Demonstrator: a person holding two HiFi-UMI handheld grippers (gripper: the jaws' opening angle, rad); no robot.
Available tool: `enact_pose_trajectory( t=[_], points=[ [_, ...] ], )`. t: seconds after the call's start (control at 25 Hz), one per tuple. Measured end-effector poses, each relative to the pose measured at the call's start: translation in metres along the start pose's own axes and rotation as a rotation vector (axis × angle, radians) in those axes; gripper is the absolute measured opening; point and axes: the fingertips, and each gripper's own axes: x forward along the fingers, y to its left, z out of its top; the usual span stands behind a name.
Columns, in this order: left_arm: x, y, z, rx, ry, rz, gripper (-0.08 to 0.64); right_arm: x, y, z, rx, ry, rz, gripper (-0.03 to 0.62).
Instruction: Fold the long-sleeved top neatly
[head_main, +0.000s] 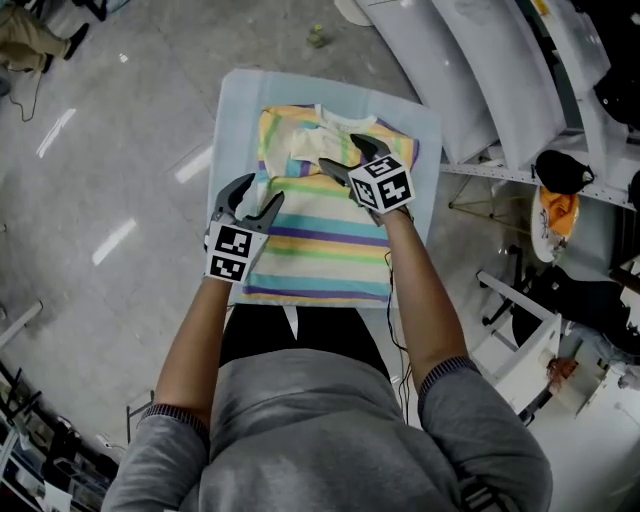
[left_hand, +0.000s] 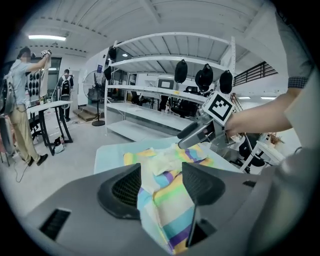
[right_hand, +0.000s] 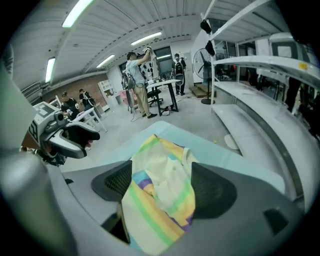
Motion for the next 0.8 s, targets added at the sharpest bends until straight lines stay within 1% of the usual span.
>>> enact_pose_trajectory(
  t=[0.12, 0.24, 0.36, 0.52, 0.64, 0.8],
  points=[
    [-0.012, -0.001, -0.003, 0.047, 0.02, -0.034, 0.282, -0.032, 0.004, -0.014, 0.014, -0.007, -0.056, 0.388],
    [-0.03, -0.003, -0.01, 0.086, 0.049, -0.07, 0.282, -0.064, 0.019, -0.035, 0.024, 0.006, -0.094, 0.387],
    [-0.047, -0.005, -0.024, 0.115, 0.083, -0.098, 0.282, -0.091, 0.036, -0.067, 0.036, 0.036, -0.137, 0.387],
    [-0.064, -0.01, -0.05, 0.141, 0.126, -0.119, 0.282, -0.12, 0.054, -0.117, 0.115, 0.052, -0.187, 0.387],
    [-0.075, -0.019, -0.076, 0.135, 0.161, -0.119, 0.282, -0.135, 0.067, -0.157, 0.174, 0.058, -0.214, 0.387],
    [-0.093, -0.038, -0.134, 0.089, 0.236, -0.102, 0.282, -0.148, 0.088, -0.214, 0.241, 0.076, -0.232, 0.385]
  ],
)
